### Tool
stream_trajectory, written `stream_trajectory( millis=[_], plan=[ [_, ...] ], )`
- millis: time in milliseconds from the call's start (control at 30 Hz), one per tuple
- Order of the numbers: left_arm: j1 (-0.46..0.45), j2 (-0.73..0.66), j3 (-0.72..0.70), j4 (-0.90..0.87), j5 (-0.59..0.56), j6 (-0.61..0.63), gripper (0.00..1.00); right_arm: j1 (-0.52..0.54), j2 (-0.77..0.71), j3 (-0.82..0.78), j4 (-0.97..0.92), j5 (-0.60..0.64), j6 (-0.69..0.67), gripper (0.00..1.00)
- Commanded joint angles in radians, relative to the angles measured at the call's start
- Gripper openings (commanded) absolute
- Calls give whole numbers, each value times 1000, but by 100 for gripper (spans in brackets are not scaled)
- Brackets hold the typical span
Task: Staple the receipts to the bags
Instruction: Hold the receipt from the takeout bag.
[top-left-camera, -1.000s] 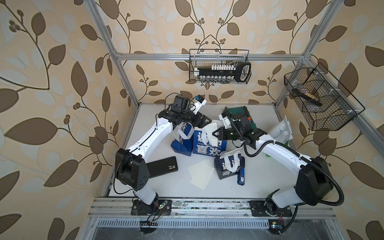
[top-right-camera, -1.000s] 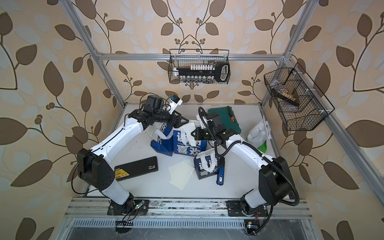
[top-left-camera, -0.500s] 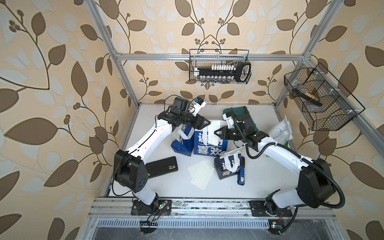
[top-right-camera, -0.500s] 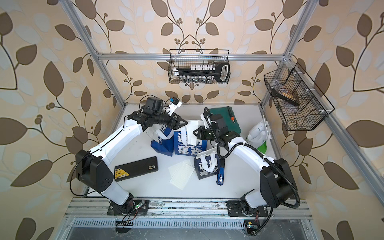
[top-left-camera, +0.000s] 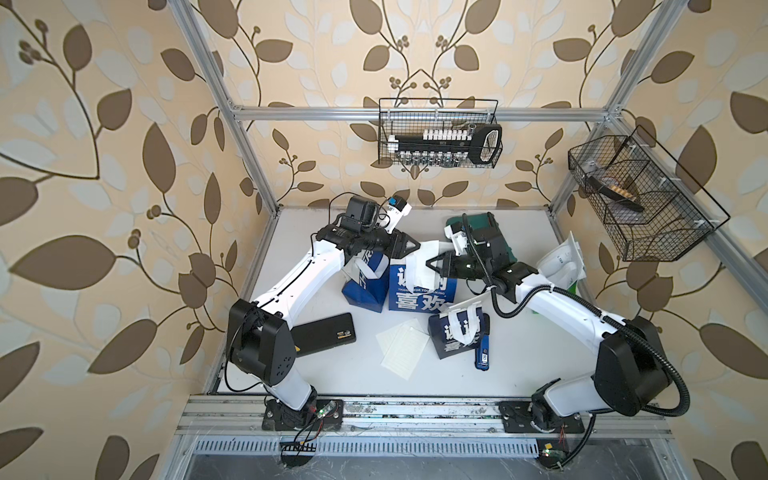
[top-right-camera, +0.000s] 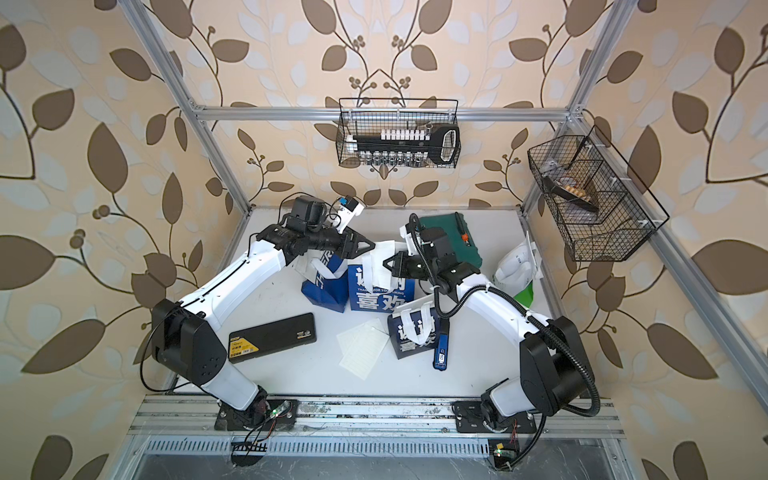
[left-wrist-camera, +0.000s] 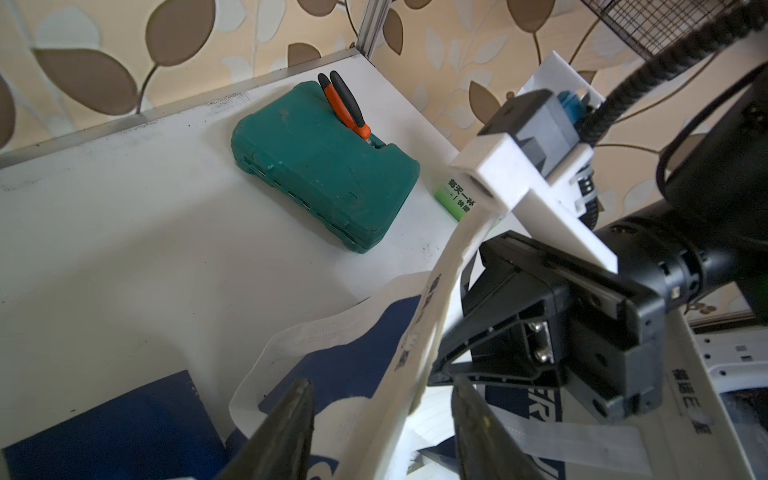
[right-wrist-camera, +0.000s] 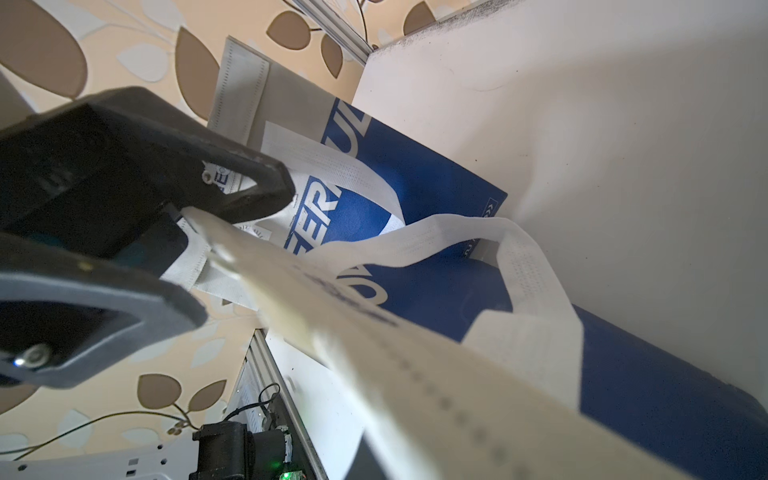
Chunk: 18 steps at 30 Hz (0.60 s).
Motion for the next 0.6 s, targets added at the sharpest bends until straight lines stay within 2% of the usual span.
stream_trajectory(
  millis=[0, 233, 567],
  plan=[
    [1, -15, 0, 40, 31, -13, 54, -3, 9, -28, 41, -22, 38, 0],
    [0, -17, -14, 37, 19, -11, 46, -2, 18, -41, 49, -23, 52, 0],
    [-2, -19, -21, 38, 30, -13, 47, -3, 18, -34, 43, -14, 48, 0]
  ],
)
